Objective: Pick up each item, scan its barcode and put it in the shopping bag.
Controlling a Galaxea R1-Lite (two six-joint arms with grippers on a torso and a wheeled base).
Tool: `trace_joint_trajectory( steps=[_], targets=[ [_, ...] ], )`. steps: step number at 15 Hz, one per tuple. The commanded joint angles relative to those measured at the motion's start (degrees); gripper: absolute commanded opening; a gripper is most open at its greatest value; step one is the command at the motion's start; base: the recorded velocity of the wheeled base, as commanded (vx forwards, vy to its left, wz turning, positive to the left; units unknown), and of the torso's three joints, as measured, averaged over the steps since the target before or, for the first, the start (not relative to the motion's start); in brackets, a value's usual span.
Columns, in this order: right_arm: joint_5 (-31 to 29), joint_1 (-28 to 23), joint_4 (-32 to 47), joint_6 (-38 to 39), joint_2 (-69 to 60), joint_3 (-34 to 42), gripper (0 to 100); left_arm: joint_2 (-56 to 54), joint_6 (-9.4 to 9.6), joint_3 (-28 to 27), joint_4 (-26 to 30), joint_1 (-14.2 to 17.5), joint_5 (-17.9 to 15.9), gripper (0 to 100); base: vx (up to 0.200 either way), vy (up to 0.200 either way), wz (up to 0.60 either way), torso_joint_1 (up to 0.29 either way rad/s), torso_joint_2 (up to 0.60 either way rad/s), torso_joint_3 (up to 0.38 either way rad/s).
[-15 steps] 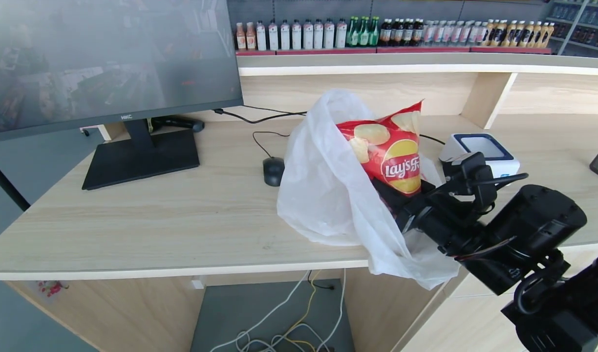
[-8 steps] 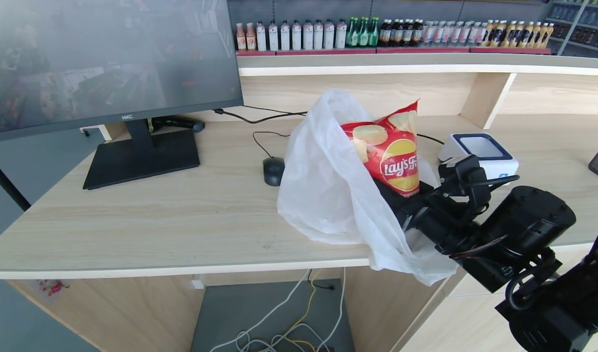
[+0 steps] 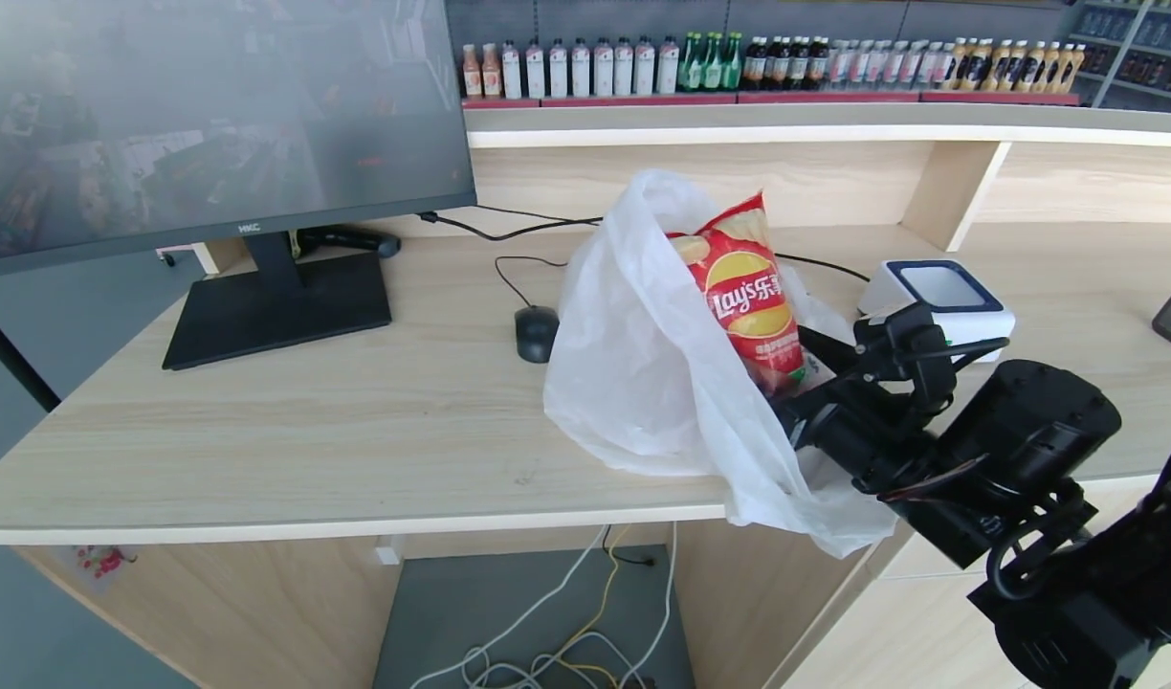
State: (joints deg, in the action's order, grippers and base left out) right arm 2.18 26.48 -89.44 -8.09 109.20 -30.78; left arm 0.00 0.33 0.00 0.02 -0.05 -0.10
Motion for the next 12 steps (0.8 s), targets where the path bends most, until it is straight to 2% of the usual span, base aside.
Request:
trace_joint_trajectory(
  steps=[1,12],
  targets=[
    [-0.1,0.0,-0.6,0.1,-2.4,0.2,100,0.0,0.02,0.0,0.0,0.0,0.0,100,0.0,0.0,0.0,0.0,0.0,0.0],
    [-0.1,0.1,-0.6,0.9,-17.9,6.3,100,0.0,-0.07,0.0,0.0,0.0,0.0,100,0.0,0.0,0.0,0.0,0.0,0.0]
  ],
)
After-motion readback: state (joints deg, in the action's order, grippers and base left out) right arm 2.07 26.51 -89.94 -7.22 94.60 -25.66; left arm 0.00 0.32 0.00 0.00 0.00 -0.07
